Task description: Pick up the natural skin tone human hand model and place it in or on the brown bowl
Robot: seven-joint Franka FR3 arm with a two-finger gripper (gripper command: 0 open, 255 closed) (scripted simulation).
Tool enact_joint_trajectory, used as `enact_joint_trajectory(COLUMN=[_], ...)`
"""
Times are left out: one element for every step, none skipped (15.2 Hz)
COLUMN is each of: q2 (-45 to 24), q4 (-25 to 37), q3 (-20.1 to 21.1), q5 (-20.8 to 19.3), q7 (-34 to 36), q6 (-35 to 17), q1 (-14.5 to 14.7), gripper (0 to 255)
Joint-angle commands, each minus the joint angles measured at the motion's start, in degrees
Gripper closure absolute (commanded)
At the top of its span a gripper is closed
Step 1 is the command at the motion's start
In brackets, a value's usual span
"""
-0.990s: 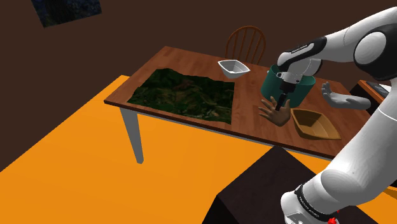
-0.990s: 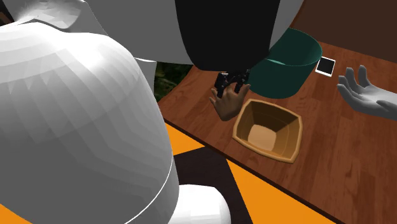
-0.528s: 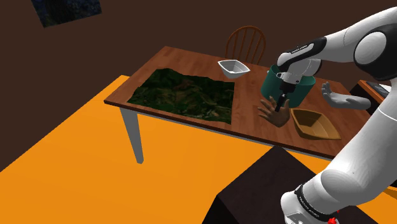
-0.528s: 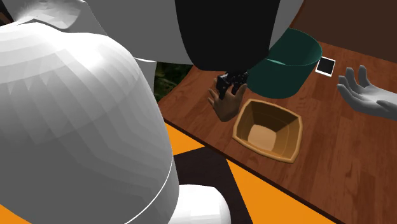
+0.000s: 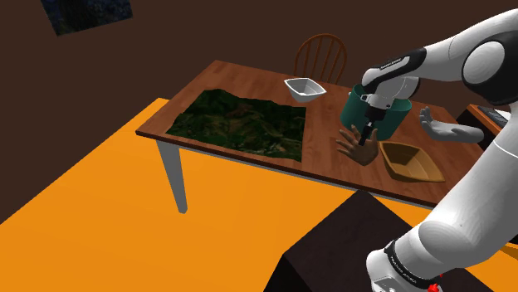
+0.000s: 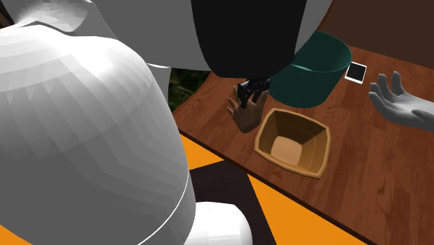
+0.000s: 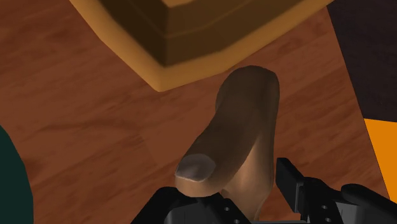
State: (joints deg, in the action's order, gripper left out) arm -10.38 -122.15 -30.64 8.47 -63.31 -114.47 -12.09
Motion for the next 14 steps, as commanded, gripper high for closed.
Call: enact_joint_trajectory(q2=[-0.10, 0.42, 0.92, 1.41, 1.89, 2.36, 2.82, 3.27, 3.70, 4.12, 4.53, 4.93, 5.32, 5.69], q4=[-0.07, 0.18, 0.45, 0.73, 1.02, 1.32, 1.63, 1.96, 2.30, 2.66, 3.02, 3.40, 3.79, 4.20], q3=[0.00, -0.08, -0.15, -0.21, -0.27, -0.32, -0.37, -0.41, -0.44, -0.47, -0.49, -0.51, -0.53, -0.54], q5=[0.00, -0.32, -0.63, -0.93, -1.22, -1.50, -1.77, -2.04, -2.29, -2.53, -2.77, -2.99, -3.21, -3.42], q7=[-0.04, 0.21, 0.45, 0.69, 0.92, 1.15, 1.37, 1.59, 1.80, 2.01, 2.20, 2.40, 2.58, 2.77], q6=[-0.04, 0.63, 1.31, 1.99, 2.68, 3.37, 4.06, 4.75, 5.45, 6.15, 6.86, 7.57, 8.28, 8.99], q1=[-0.02, 0.05, 0.12, 0.18, 0.24, 0.29, 0.35, 0.40, 0.44, 0.49, 0.53, 0.57, 0.61, 0.64], gripper=[255, 255, 255, 255, 255, 255, 255, 255, 255, 255, 255, 255, 255, 255])
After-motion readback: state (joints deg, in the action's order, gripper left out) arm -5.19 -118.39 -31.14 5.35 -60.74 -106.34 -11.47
